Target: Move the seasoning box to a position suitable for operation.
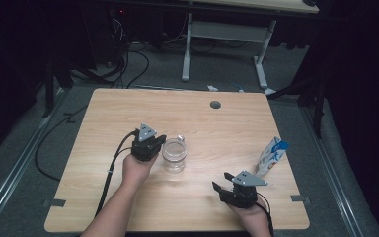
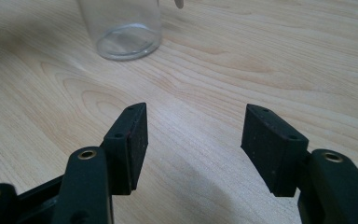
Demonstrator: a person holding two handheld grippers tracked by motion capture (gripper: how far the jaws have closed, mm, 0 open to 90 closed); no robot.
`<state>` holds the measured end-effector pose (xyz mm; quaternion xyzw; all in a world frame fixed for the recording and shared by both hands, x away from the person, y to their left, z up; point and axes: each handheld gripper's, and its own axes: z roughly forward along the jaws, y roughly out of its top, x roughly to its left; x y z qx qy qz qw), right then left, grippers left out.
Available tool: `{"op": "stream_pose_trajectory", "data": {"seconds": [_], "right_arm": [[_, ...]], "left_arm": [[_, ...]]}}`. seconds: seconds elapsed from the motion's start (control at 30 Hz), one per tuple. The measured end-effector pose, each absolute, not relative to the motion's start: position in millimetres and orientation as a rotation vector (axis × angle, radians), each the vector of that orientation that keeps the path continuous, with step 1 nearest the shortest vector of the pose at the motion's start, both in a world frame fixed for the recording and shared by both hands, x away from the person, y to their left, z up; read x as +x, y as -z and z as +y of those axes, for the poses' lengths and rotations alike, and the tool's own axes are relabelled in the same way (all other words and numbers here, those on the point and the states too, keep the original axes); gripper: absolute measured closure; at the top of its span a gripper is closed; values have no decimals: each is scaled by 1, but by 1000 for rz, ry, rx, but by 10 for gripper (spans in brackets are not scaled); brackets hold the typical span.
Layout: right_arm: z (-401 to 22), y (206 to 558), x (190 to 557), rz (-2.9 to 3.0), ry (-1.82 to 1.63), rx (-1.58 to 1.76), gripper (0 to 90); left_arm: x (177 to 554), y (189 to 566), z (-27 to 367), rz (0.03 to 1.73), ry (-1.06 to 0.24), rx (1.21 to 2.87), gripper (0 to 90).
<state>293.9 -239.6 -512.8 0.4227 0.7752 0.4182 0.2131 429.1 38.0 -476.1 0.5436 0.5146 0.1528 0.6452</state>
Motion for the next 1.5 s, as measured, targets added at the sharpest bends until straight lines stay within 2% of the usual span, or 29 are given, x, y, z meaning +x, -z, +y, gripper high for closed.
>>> {"op": "stream_pose_trajectory", "data": {"seconds": [0.23,0.53,0.6,0.67,1.0,1.5], "right_arm": [[-239,514,294,2154,-1160,1173,411],[-239,514,294,2154,-1159,1171,411],[-239,513,294,2154,-1159,1173,411],[-239,513,294,2153,-1158,1173,411],[-237,513,294,2162,-1151,1163,411],[-239,513,294,2156,-1153,1170,411]], "left_arm": [[424,477,39,1165,-326,1226,900],[398,477,40,1141,-314,1225,900],[392,474,37,1156,-299,1169,900],[385,475,41,1116,-306,1221,900],[410,481,32,1154,-316,1216,900],[377,484,31,1119,-269,1210,900]]}}
